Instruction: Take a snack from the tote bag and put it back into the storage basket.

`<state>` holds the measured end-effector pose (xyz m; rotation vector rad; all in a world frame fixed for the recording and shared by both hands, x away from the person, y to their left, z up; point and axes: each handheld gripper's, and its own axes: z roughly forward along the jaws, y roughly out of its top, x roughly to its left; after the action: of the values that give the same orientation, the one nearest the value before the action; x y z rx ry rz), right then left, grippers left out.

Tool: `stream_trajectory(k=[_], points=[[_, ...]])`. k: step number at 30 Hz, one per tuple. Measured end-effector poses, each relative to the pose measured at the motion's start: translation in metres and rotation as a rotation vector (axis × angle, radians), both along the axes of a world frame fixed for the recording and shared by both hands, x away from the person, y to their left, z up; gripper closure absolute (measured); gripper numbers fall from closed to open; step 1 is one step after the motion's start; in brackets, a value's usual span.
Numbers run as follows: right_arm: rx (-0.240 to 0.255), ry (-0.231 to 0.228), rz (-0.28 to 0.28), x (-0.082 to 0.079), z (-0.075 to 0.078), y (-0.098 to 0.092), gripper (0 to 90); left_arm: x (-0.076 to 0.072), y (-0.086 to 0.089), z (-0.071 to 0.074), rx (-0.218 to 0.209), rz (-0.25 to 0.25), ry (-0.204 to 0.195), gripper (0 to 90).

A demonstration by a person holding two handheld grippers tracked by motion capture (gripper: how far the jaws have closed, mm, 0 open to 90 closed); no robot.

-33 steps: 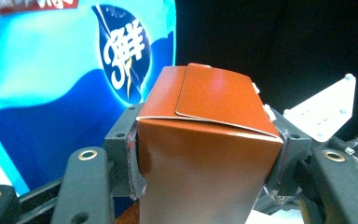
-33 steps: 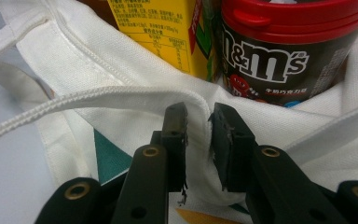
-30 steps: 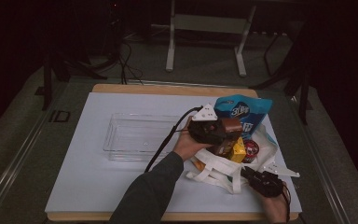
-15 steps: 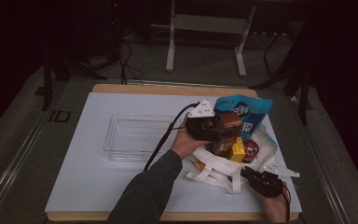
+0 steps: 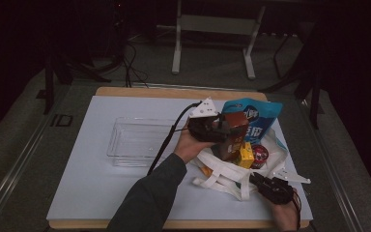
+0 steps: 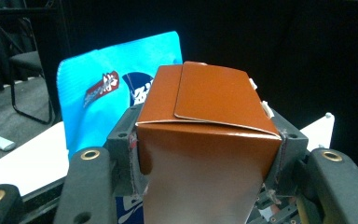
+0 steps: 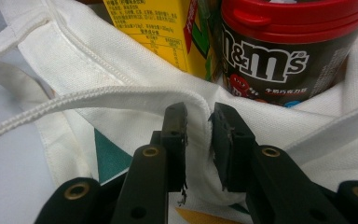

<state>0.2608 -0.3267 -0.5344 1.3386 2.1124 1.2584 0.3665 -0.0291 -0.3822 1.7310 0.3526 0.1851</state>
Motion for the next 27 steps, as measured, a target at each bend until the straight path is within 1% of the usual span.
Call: stream_trajectory(k=[3,6,8,9,14,17,19,21,27], points=[[0.0,0.0,0.0,0.0,0.0,0.0,75.0,0.0,0.002,0.002,-0.006,0.002,-0.001,42.7],[0.0,0.001,0.0,0.0,0.0,0.0,75.0,0.0,0.007,0.007,-0.023,-0.006,0.001,42.7],[0.0,0.0,0.0,0.0,0.0,0.0,75.0,0.0,0.009,0.008,-0.028,-0.011,0.005,42.8],[0.001,0.0,0.0,0.0,0.0,0.0,75.0,-0.001,0.011,0.011,-0.039,-0.016,0.003,42.8],[0.001,0.001,-0.001,0.0,0.0,0.0,75.0,-0.005,0.017,0.016,-0.048,-0.018,0.001,42.8],[0.001,0.0,-0.001,0.0,0.0,0.0,75.0,-0.006,0.019,0.018,-0.051,-0.022,0.002,42.8],[0.002,0.001,-0.001,0.0,0.0,0.0,75.0,-0.008,0.02,0.019,-0.054,-0.034,0.007,42.8],[0.002,0.001,-0.001,0.0,0.0,0.0,75.0,-0.009,0.02,0.02,-0.05,-0.043,0.008,42.8],[0.002,0.0,-0.001,0.0,0.0,0.0,75.0,-0.011,0.023,0.022,-0.044,-0.049,0.015,42.8]])
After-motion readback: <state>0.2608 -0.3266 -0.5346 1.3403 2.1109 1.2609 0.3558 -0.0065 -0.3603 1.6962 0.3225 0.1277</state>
